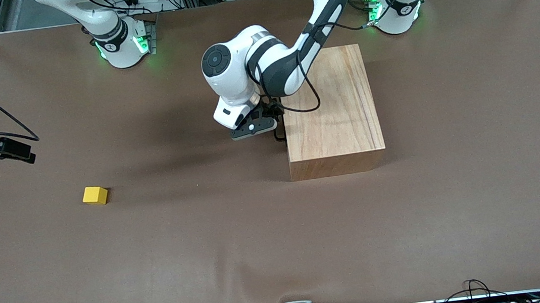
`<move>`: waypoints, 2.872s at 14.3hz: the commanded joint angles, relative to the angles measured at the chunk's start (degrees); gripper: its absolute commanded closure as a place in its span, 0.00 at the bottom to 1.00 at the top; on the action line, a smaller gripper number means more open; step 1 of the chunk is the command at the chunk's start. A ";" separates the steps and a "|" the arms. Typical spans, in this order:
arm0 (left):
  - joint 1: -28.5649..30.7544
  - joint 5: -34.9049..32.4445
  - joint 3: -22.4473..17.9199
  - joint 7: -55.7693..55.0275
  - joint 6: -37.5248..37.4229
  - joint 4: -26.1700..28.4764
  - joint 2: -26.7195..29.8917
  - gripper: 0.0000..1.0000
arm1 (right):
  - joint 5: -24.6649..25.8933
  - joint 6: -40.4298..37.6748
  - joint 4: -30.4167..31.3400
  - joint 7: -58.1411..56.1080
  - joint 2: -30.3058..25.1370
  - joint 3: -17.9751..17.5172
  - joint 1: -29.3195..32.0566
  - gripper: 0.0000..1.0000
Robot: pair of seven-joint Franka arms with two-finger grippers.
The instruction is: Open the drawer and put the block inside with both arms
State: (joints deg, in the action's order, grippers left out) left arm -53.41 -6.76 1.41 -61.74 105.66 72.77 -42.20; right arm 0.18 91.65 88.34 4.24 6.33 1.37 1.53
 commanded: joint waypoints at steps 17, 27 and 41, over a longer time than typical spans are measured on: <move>-3.28 2.28 1.23 0.04 6.04 -1.41 -2.62 0.00 | 7.38 0.98 -1.16 0.42 5.87 -1.02 -1.35 0.00; -5.83 2.89 1.23 -1.45 13.16 -1.67 -3.76 0.00 | 0.18 11.78 -1.59 -0.02 14.75 -0.84 1.72 0.00; -7.14 2.98 1.40 -1.89 21.70 -1.76 -5.17 0.00 | -0.09 26.88 9.20 -1.42 21.70 -0.84 4.18 0.00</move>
State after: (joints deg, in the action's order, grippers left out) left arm -58.89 -6.11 1.31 -62.08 116.02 72.59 -43.81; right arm 0.87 115.17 95.17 4.20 27.83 1.17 4.85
